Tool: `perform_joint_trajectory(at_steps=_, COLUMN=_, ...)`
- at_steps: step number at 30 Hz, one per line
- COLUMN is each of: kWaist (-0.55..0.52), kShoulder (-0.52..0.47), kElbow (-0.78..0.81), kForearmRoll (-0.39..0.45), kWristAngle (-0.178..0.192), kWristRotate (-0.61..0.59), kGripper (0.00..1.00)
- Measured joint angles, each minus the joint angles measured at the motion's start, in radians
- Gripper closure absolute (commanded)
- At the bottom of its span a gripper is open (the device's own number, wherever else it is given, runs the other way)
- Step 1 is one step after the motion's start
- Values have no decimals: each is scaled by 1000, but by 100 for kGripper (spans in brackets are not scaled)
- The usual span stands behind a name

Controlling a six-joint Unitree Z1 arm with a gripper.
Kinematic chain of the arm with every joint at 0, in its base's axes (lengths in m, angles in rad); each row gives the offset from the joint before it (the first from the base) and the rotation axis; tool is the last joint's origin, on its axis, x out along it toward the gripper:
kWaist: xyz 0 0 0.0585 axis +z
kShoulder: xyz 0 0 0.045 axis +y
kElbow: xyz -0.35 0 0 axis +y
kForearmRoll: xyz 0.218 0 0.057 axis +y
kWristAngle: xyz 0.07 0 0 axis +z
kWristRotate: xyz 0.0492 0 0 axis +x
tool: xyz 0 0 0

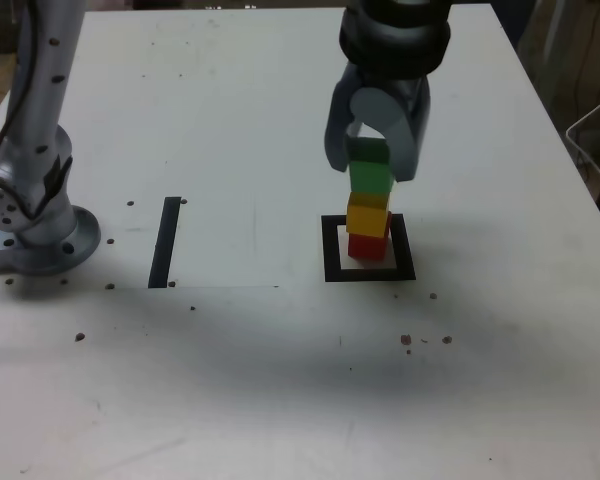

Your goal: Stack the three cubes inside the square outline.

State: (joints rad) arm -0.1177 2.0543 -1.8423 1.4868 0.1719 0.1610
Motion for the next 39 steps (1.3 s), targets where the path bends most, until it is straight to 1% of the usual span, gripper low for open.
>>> perform_joint_trajectory(at_steps=6, kWaist=-5, kShoulder=6, kElbow=12, kForearmRoll=-18, kWristAngle=-9, kWristRotate=-2, kGripper=84)
perform_joint_trajectory(at_steps=11, kWaist=-5, kShoulder=7, kElbow=23, kForearmRoll=-15, kWristAngle=13, kWristRotate=-8, kGripper=83)
perform_joint_trajectory(at_steps=15, kWaist=-5, kShoulder=7, kElbow=24, kForearmRoll=7, kWristAngle=33, kWristRotate=-11, kGripper=83)
perform_joint_trajectory(at_steps=18, kWaist=-5, kShoulder=7, kElbow=24, kForearmRoll=15, kWristAngle=40, kWristRotate=-12, kGripper=83)
perform_joint_trajectory(at_steps=31, kWaist=-8, kShoulder=7, kElbow=25, kForearmRoll=13, kWristAngle=40, kWristRotate=-12, kGripper=83)
perform_joint_trajectory(at_steps=39, kWaist=-8, kShoulder=7, kElbow=31, kForearmRoll=7, kWristAngle=39, kWristRotate=-12, kGripper=78)
